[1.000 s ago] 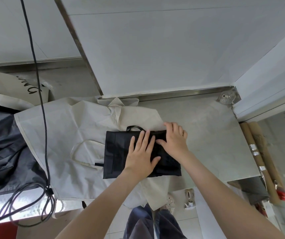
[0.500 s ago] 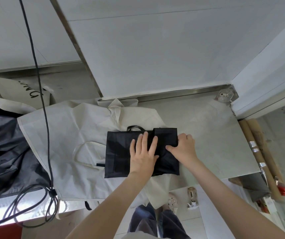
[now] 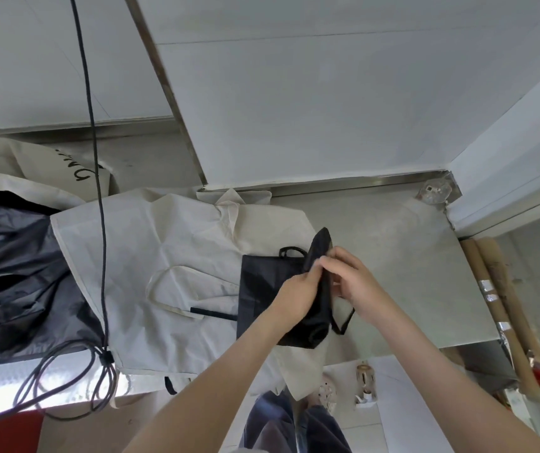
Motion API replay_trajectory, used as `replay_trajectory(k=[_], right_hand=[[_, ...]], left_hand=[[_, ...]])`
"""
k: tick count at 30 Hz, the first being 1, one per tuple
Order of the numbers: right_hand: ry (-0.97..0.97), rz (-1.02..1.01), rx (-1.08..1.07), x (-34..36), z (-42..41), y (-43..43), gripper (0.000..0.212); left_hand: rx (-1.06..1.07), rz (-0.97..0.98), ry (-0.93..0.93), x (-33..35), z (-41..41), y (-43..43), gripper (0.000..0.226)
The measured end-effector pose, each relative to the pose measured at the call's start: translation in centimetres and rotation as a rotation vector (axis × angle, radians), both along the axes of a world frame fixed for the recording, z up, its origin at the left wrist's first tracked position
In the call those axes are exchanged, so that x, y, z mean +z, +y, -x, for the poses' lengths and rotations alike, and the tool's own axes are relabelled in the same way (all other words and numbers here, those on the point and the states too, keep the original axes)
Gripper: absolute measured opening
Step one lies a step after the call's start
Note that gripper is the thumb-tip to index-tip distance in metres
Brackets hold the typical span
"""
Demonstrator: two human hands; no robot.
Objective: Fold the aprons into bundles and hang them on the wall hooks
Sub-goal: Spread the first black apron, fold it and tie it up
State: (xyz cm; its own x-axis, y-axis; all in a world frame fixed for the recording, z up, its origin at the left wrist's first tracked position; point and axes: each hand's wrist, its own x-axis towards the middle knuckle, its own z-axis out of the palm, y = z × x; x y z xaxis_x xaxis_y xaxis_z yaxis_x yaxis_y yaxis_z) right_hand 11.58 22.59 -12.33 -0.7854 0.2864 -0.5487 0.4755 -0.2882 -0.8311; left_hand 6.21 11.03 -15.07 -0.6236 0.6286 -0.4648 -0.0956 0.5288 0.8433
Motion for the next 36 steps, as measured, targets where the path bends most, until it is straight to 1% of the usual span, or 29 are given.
replay_trajectory(k=[1,2,3,4,6,7,8,11,12,13,16,18,19,20,22,23,24,25,26,27,29,30,32,34,36], right_hand=[[0.008,0.061,0.027,-0.1,-0.1,-0.2,0.023],[0.001,0.064,0.075,-0.3,-0.2,-0.5,0.026],[-0.016,0.029,0.124,-0.7,-0.2,-0.9,0.026],[-0.026,-0.024,0.161,-1.1,-0.4,-1.2,0.024],[-0.034,-0.118,0.206,-1.9,-0.7,-1.9,0.02],[-0.041,-0.166,0.222,-2.1,-0.8,-2.1,0.02],[-0.057,-0.228,0.233,-2.3,-0.8,-2.3,0.018],[-0.109,-0.457,0.243,-3.0,-0.8,-2.6,0.008],[-0.119,-0.545,0.259,-3.2,-0.8,-2.7,0.008],[-0.125,-0.632,0.281,-3.5,-0.9,-2.8,0.013],[-0.112,-0.795,0.302,-4.3,-1.4,-3.0,0.049],[-0.102,-0.839,0.292,-4.7,-1.5,-2.9,0.07],[-0.114,-0.856,0.306,-4.9,-1.6,-2.9,0.076],[-0.134,-0.875,0.327,-5.0,-1.6,-3.0,0.078],[-0.176,-0.927,0.366,-5.0,-1.4,-3.2,0.077],[-0.19,-0.965,0.388,-4.9,-1.3,-3.3,0.076],[-0.199,-1.006,0.411,-4.8,-1.2,-3.6,0.074],[-0.204,-1.048,0.428,-4.6,-1.1,-3.8,0.072],[-0.207,-1.084,0.445,-4.5,-1.1,-4.0,0.07],[-0.212,-1.11,0.467,-4.4,-1.1,-4.4,0.068],[-0.235,-1.112,0.532,-4.3,-1.2,-5.1,0.069],[-0.26,-1.076,0.568,-4.2,-1.2,-5.6,0.073],[-0.325,-0.979,0.615,-4.1,-1.2,-6.4,0.087],[-0.368,-0.898,0.597,-4.0,-0.9,-7.1,0.097],[-0.387,-0.838,0.556,-3.6,-0.4,-7.3,0.1]], left_hand=[[0.089,-0.022,-0.364,0.9,0.3,-0.2,0.067],[0.146,-0.019,-0.599,1.1,0.5,-0.6,0.08],[0.168,-0.025,-0.673,0.8,0.7,-0.9,0.085],[0.179,-0.026,-0.674,0.6,0.8,-1.2,0.078],[0.216,-0.054,-0.529,0.4,0.7,-1.8,0.045],[0.221,-0.021,-0.407,0.5,0.7,-2.1,0.033],[0.224,0.025,-0.301,0.4,0.6,-2.3,0.028],[0.169,0.21,-0.075,-0.2,0.7,-3.3,0.032],[0.152,0.253,-0.045,-0.4,0.8,-3.7,0.032],[0.141,0.291,-0.037,-0.5,0.8,-4.1,0.029],[0.11,0.377,-0.059,-0.4,0.9,-5.3,0.018],[0.043,0.446,-0.036,-0.5,1.0,-6.0,0.018],[0.035,0.477,0.007,-0.3,1.1,-6.2,0.021],[0.07,0.5,0.08,-0.4,1.1,-6.5,0.025],[0.234,0.552,0.27,-0.8,1.3,-7.2,0.039],[0.303,0.604,0.337,-1.0,1.4,-7.5,0.046],[0.342,0.645,0.329,-1.2,1.6,-8.0,0.05],[0.35,0.658,0.264,-1.5,1.9,-8.5,0.05],[0.321,0.643,0.167,-1.6,2.1,-8.8,0.045],[0.248,0.622,0.075,-1.7,2.2,-9.0,0.039],[0.128,0.563,-0.006,-1.4,2.3,-8.9,0.037],[0.126,0.497,-0.026,-1.3,2.3,-8.7,0.033],[0.256,0.273,-0.138,-1.3,2.2,-8.1,0.024],[0.389,0.068,-0.289,-1.0,2.0,-7.3,0.025],[0.431,-0.04,-0.387,-0.8,1.9,-6.6,0.026]])
